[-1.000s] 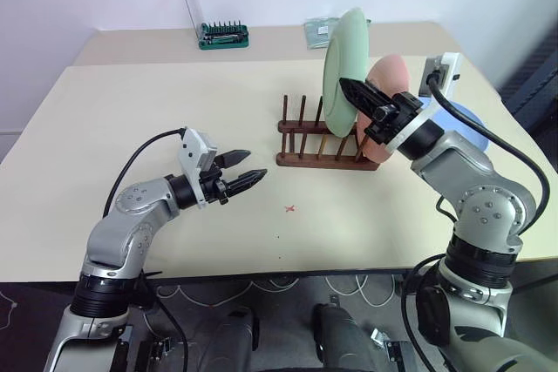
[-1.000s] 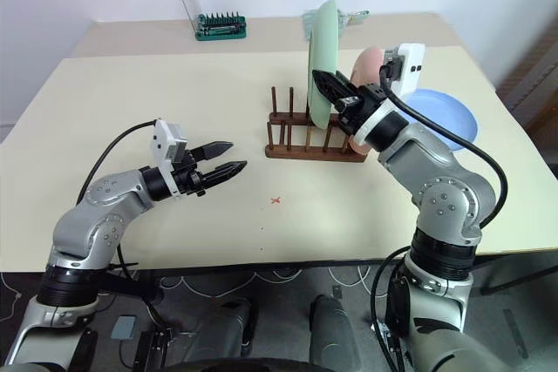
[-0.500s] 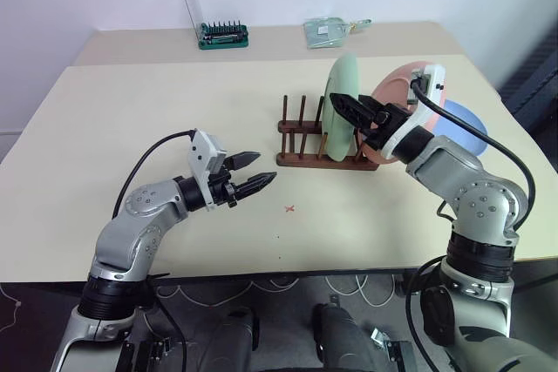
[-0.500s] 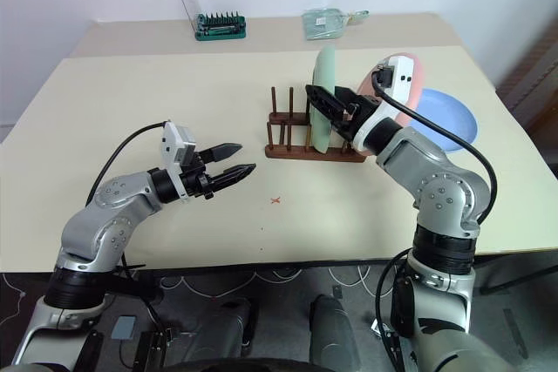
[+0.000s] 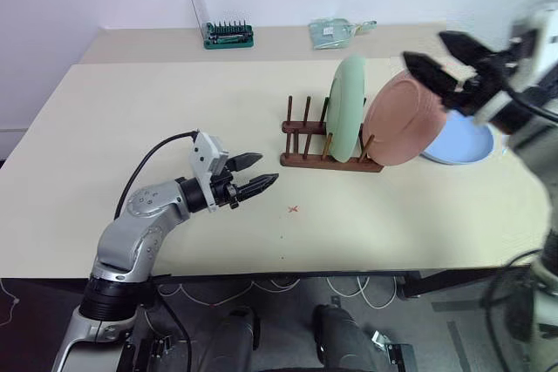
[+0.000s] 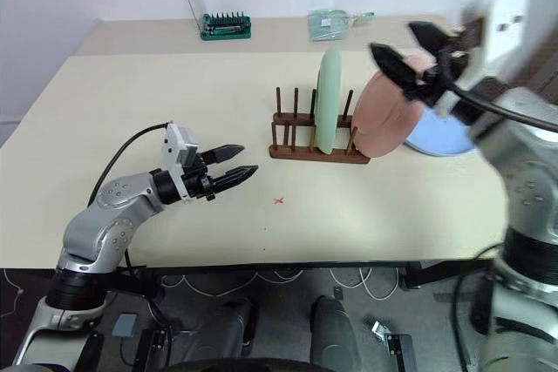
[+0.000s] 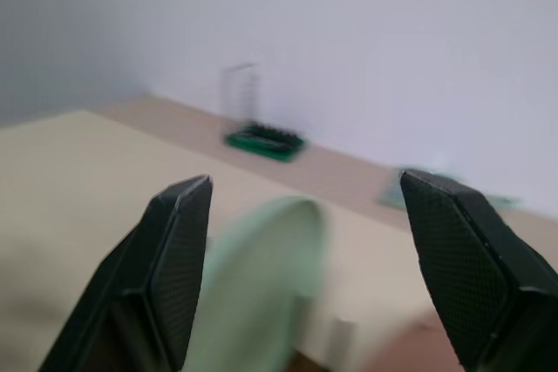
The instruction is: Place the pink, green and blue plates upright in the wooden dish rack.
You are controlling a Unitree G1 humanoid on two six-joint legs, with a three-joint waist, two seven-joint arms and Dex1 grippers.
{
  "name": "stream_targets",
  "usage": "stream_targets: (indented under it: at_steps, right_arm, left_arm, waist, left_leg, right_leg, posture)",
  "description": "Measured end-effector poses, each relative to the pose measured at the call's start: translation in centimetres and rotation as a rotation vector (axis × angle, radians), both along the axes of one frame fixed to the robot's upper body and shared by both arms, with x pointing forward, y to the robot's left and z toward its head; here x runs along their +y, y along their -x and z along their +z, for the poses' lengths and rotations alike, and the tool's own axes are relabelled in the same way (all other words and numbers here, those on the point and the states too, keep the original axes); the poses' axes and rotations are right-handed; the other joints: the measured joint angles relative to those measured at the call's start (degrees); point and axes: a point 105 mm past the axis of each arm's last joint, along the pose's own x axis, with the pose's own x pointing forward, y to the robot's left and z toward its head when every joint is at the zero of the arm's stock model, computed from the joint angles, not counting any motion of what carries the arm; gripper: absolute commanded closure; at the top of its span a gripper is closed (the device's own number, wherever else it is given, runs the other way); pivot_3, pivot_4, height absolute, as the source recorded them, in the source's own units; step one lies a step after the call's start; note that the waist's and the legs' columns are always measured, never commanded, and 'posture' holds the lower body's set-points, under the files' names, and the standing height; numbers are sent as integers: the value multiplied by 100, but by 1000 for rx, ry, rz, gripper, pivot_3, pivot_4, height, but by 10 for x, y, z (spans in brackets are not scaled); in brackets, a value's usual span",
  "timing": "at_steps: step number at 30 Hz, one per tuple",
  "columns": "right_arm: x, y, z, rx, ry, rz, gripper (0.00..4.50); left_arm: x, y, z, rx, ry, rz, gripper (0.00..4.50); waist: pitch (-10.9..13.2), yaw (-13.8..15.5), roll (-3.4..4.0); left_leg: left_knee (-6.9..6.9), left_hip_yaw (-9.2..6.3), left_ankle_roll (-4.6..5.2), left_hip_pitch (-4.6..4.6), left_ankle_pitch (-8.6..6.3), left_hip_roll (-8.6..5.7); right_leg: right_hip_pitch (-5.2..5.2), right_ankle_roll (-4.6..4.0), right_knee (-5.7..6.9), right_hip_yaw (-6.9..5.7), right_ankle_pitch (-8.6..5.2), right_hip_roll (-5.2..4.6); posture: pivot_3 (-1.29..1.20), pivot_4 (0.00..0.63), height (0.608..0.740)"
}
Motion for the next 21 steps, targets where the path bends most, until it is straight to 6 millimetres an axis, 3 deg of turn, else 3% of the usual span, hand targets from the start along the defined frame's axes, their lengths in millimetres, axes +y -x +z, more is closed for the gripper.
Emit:
stream_targets:
  at_steps: [3, 5, 10, 14, 19, 21]
  right_arm:
    - [-57, 3, -25, 109, 192, -194, 1039]
    - [-73, 3, -49, 180, 341, -245, 1039]
    - [-83, -21, -122, 315, 630, -250, 1039]
    - [-75, -42, -178, 391, 735, -191, 1039]
    - [-78, -73, -177, 345, 783, -230, 1039]
    - [-78, -78, -178, 330, 788, -240, 1581]
  left_arm:
    - [-4, 2, -2, 6, 0, -21, 1485]
    - [-7, 2, -2, 7, -1, -38, 1485]
    - [-15, 0, 1, -4, 0, -64, 1485]
    - [-19, 1, -2, 4, -9, -83, 1485]
    - [-17, 1, -4, 12, -14, -80, 1485]
    - [-17, 1, -4, 12, -15, -79, 1485]
  waist:
    - [0, -12, 1]
    - [-5, -70, 10]
    - [-5, -188, 15]
    - [1, -200, 23]
    - [4, -199, 24]
    - [4, -182, 24]
  left_leg:
    - [1, 5, 3, 4, -2, 0]
    - [-1, 19, 4, 14, -2, 4]
    - [7, 26, 3, 19, -2, 10]
    - [5, 25, 3, 14, -2, 6]
    - [8, 19, 2, 15, -1, 3]
    - [5, 16, 1, 15, -1, 2]
  right_leg:
    - [2, 1, 0, 1, -1, 0]
    - [2, 1, 4, 7, -1, 0]
    - [8, 0, 6, 9, -2, 2]
    - [2, 1, 5, 12, -1, 0]
    - [4, 0, 7, 15, 0, 1]
    - [5, 0, 6, 15, 0, 1]
  posture:
    - [0, 150, 740]
    - [0, 150, 740]
    - [0, 150, 740]
    - [0, 150, 740]
    - [0, 150, 740]
    - [0, 150, 740]
